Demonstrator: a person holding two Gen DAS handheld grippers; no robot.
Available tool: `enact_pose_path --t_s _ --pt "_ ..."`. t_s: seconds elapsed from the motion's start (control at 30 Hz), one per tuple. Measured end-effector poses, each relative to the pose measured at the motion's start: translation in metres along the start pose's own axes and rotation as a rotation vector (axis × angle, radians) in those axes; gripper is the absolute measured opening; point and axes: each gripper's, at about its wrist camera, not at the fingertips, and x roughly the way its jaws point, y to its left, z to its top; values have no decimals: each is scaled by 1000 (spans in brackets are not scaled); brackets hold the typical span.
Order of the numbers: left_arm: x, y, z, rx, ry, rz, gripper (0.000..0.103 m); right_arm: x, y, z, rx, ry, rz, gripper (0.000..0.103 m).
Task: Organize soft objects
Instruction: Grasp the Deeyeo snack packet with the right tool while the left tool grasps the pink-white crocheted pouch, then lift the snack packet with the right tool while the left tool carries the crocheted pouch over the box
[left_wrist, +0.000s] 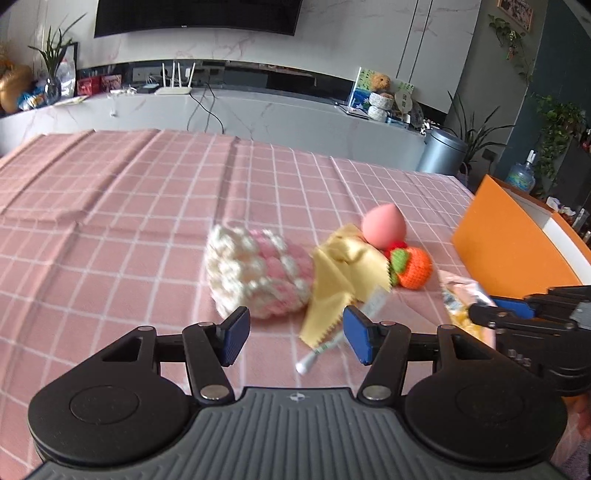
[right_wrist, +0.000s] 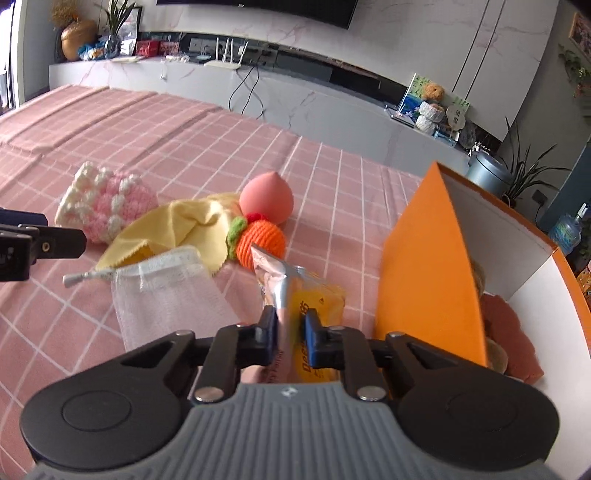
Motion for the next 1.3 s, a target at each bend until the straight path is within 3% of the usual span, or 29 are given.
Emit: enact_pose_path --t_s 0.2,0.33,0.5,0.6,0.67,0.7,0.9,0.97,1.07,1.3 --pt "17 19 19 -115 -26 56 68 -14 15 18 -38 -101 39 11" --pt "38 25 23 -158 -9 72 66 -3 22 19 -21 -75 90 11" --pt "51 20 18 -143 -14 96 39 7 27 12 -9 -51 133 17" --pt "46 13 16 -113 -39 112 22 5 28 8 -8 -60 136 32" --pt "39 12 16 -110 -57 103 19 1 24 5 29 -86 103 68" --pt "34 11 15 -109 -70 96 18 0 21 5 49 -97 98 72" --pt "2 9 16 -98 -143 87 16 22 5 7 171 33 152 72" --pt "-5 9 15 -104 -143 86 16 31 0 4 230 74 174 63" --pt "-11 10 16 -110 -143 81 15 32 2 3 194 64 178 52" --pt "-26 2 16 -110 -158 74 15 20 -1 5 189 39 190 40"
